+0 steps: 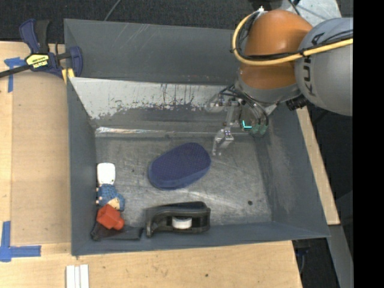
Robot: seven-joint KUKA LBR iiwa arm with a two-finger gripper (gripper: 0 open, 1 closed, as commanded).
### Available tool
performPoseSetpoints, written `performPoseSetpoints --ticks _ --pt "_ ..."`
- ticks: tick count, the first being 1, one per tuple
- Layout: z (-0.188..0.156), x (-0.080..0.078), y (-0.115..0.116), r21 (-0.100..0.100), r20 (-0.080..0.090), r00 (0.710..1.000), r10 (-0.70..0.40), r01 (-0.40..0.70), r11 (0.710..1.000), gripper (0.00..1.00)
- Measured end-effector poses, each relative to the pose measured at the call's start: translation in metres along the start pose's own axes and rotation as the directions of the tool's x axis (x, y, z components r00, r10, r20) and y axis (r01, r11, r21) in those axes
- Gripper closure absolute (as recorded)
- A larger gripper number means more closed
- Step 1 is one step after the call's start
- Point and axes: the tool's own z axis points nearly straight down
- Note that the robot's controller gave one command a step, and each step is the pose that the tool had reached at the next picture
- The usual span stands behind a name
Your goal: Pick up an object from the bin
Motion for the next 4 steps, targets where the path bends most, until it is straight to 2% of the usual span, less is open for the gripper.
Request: performPoseSetpoints --ticks 1,2,3,4 --pt "0.090 0.018 0.072 0.002 0.018 0.994 -0.106 0.106 0.994 0.00" --pt "0.075 0.033 0.123 0.003 0.012 0.870 -0.492 0.492 0.870 0.00" --pt "0.075 0.029 0.131 0.005 0.009 0.645 -0.764 0.764 0.645 0.00" --pt "0.097 0.058 0.143 0.024 0.015 0.434 -0.901 0.900 0.435 0.00"
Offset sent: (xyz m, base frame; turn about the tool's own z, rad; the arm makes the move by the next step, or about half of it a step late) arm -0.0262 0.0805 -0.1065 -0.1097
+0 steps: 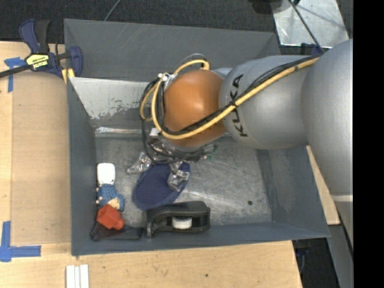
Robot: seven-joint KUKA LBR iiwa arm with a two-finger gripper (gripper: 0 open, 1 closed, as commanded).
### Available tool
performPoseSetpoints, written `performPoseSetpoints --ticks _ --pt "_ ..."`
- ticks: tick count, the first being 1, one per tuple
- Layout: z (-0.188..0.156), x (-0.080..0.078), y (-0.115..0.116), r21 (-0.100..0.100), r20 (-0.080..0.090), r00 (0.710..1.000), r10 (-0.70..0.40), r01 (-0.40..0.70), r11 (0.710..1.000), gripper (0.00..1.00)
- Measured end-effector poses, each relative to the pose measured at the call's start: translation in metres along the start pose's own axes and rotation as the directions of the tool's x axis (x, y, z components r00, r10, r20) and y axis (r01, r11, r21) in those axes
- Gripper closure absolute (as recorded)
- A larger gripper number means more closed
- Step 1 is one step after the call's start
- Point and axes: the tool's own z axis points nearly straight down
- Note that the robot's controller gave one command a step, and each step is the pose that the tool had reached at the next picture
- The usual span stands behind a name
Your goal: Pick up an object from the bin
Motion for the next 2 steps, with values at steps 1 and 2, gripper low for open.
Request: performPoseSetpoints --ticks 1,2 --pt "-0.0059 -0.0029 -0.0045 -0.008 -0.003 1.000 0.004 -0.004 1.000 0.00" --pt "-0.0061 -0.0009 -0.0048 -0.012 -0.010 1.000 0.006 -0.006 1.000 1.00"
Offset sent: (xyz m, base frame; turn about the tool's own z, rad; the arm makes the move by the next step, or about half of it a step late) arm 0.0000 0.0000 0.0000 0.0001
